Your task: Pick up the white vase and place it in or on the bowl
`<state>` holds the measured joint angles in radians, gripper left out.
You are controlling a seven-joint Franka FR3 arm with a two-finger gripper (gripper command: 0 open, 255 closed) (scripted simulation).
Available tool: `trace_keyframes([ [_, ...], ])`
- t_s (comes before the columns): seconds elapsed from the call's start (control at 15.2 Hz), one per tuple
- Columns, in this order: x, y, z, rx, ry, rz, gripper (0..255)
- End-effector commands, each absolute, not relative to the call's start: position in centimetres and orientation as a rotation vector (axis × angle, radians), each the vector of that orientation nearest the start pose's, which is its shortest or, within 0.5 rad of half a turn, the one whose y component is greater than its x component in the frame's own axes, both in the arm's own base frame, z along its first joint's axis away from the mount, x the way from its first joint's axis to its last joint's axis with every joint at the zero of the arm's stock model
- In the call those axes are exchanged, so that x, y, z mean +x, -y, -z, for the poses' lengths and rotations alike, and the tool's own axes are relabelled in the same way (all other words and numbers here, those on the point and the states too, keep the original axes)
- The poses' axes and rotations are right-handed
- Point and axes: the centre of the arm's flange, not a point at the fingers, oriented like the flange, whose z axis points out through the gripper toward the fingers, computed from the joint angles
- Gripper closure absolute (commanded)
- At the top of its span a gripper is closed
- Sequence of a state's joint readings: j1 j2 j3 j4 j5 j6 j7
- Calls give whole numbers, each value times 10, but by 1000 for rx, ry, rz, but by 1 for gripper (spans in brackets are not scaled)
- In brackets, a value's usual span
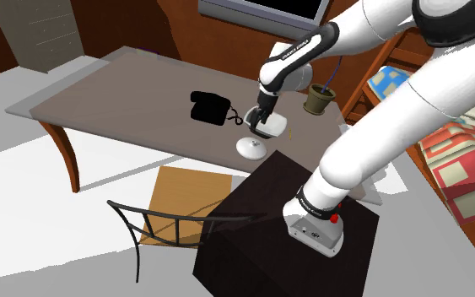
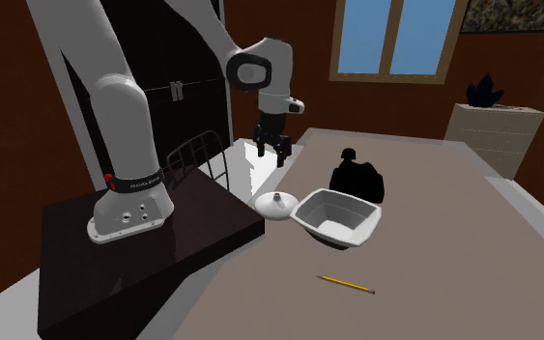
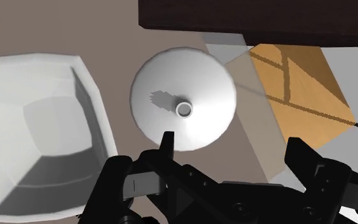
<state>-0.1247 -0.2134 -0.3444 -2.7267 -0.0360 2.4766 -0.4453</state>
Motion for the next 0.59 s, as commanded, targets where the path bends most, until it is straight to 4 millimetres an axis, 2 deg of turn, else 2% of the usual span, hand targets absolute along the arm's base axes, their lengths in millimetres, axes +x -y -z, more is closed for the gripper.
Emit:
trace_keyframes([
  [0.0,352,183,-258,-3078,11,-33,0],
  [0.26,358,205,-217,-3078,-7,-35,0],
  [0.53,358,204,-196,-3078,-8,-35,0],
])
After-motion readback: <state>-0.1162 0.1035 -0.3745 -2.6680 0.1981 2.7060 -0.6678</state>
